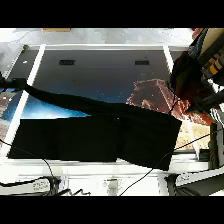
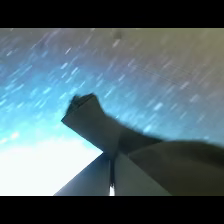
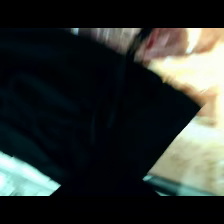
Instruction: Fold the clothes and pants, and hang the long-sleeved shirts on hangers.
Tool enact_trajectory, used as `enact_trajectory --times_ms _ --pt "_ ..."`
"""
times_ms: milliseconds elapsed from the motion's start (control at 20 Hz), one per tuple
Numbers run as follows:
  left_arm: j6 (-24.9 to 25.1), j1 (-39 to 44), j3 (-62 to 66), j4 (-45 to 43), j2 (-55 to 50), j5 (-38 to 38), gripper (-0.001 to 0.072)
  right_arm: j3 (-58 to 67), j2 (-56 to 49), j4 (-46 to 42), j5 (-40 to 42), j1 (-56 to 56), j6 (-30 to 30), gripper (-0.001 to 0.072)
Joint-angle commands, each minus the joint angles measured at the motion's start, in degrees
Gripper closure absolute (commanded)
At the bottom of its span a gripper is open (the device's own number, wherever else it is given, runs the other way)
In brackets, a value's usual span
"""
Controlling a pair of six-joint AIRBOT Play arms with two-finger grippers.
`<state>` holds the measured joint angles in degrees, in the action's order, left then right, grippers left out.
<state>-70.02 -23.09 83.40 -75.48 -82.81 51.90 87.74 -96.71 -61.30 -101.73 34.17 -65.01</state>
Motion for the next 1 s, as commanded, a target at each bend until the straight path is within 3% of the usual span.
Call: enact_trajectory --times_ms 0,150,200,300,550,750,950 --pt "0.4 0.0 0.1 -7.4 0.1 3.5 0.07 -15.0 1.3 3.9 -0.6 2.7 7.4 0.0697" --pt "0.4 0.3 0.1 -7.4 0.1 3.5 0.0699 -23.3 1.3 4.2 6.8 3.0 10.7 0.0685" --pt "0.4 0.3 0.1 -7.4 0.1 3.5 0.07 -24.8 1.3 4.3 9.9 3.0 10.7 0.0636" --pt "0.4 0.2 0.1 -7.5 0.1 3.5 0.0699 -24.7 1.4 4.1 12.4 3.0 10.7 0.0429" --pt "0.4 0.2 0.1 -7.5 0.1 3.5 0.0699 -23.1 5.7 -4.8 15.7 6.1 10.8 0.0445" --pt "0.4 0.2 0.1 -7.4 0.0 3.5 0.0699 -23.8 8.4 -3.4 18.2 13.1 12.2 0.0443" --pt "0.4 0.2 0.1 -7.4 0.0 3.5 0.0699 -30.9 8.4 4.0 23.7 14.5 15.4 0.0441"
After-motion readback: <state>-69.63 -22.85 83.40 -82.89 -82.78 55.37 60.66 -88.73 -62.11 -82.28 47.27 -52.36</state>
